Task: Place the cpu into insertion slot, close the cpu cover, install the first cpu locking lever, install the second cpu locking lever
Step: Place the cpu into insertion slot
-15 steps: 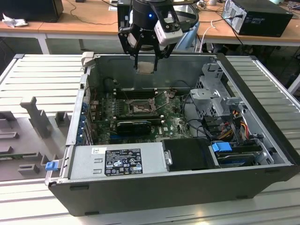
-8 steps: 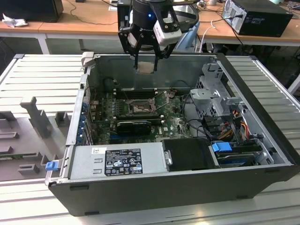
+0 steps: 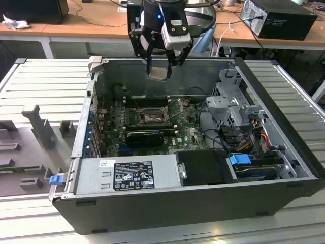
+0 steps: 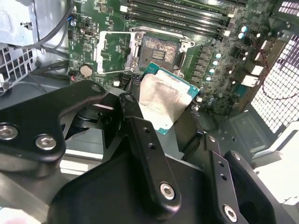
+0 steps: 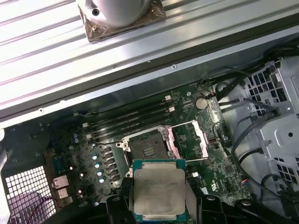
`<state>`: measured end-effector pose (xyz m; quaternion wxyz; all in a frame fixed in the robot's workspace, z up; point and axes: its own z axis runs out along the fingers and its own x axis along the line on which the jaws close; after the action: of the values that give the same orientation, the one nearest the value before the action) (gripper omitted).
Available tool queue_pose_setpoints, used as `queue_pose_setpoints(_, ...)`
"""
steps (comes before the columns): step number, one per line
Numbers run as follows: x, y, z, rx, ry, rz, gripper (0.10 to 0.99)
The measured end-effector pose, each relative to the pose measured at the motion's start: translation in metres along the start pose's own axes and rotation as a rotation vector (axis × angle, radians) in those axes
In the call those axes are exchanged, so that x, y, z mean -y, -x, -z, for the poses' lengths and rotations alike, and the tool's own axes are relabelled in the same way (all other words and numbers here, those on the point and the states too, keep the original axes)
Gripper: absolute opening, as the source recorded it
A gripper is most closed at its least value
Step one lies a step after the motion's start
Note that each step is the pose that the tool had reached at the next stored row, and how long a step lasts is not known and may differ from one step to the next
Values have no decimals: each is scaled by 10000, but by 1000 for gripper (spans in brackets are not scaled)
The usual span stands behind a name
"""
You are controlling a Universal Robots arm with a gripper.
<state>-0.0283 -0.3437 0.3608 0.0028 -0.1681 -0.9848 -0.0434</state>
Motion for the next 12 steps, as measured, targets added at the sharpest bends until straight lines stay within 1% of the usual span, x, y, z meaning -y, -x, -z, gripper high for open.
queue_pose_setpoints(12,0,0,1,64,14,-755,533)
